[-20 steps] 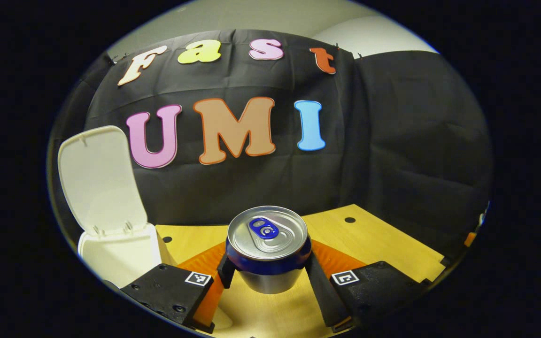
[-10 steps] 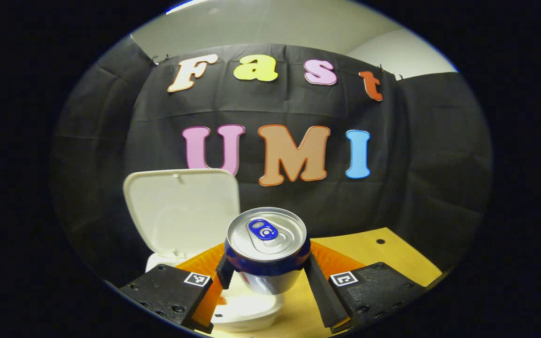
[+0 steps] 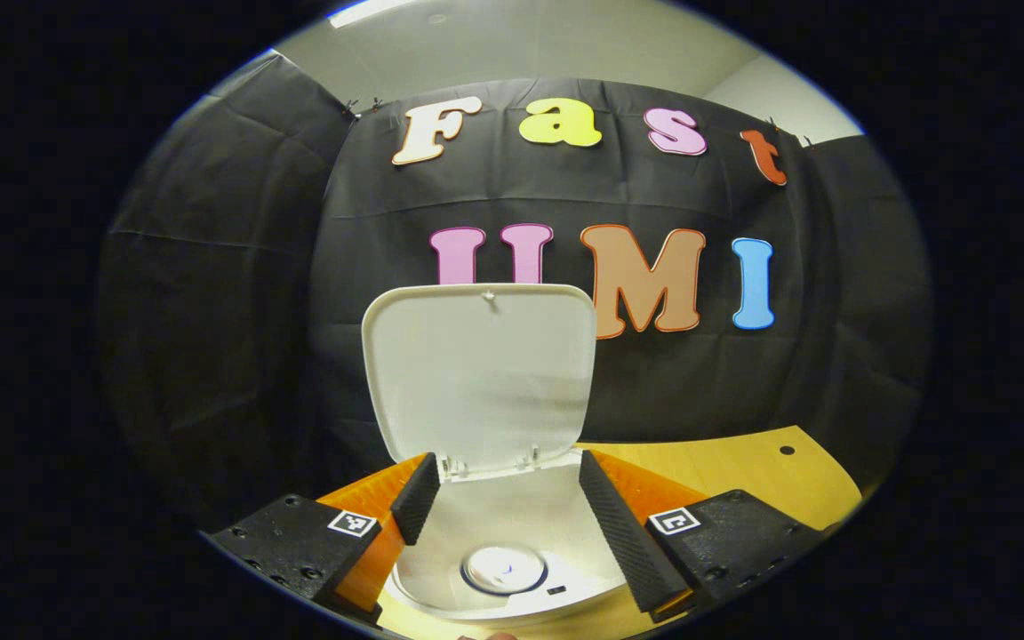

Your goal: Press the lid of the desktop garbage bin to open it, pick up the crumpled paper on the desktop and throw it into the bin, then pick up the pop can on the desktop and drop it into the bin, and finally close the garbage bin lid.

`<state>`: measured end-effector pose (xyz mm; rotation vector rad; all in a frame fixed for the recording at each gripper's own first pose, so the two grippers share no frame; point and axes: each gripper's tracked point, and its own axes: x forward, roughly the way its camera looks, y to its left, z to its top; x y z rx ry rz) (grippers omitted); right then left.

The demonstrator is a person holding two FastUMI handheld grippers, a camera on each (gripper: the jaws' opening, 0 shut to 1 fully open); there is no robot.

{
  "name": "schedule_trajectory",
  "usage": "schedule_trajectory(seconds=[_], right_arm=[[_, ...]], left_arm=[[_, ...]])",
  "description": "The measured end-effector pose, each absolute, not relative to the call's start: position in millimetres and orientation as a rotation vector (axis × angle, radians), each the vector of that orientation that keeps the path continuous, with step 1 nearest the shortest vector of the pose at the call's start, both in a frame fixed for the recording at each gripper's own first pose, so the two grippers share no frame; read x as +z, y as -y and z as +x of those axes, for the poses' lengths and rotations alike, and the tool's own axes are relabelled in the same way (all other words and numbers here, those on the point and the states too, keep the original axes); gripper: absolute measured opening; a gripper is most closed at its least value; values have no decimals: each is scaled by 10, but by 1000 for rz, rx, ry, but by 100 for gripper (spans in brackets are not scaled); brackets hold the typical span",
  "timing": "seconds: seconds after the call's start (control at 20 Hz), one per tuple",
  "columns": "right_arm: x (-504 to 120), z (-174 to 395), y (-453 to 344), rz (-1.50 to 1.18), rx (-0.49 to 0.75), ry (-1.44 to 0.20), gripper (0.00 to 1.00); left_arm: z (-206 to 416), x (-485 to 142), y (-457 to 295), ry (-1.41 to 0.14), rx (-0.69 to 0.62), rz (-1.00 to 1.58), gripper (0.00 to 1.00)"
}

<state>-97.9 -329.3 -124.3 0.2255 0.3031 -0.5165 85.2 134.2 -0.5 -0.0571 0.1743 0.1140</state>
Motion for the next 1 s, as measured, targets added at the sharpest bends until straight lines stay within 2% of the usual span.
schedule_trajectory(seconds=[0.15,0.4,0.5,0.55,0.6,1.0], right_arm=[[-1236,-959,3201,210,-498,-305,94],[-1235,-882,3087,196,-467,-311,97],[-1255,-866,3050,189,-458,-318,94],[-1277,-858,3032,190,-453,-322,97],[-1288,-854,3011,191,-447,-329,94],[-1304,-865,3038,199,-451,-328,96]], left_arm=[[807,57,-1397,-153,114,-69,95],[812,343,-1520,-82,126,-65,95],[872,511,-1560,-51,125,-49,95],[900,587,-1551,-43,117,-47,95],[960,660,-1559,-38,112,-51,94],[1573,1430,-1747,76,98,-118,93]])
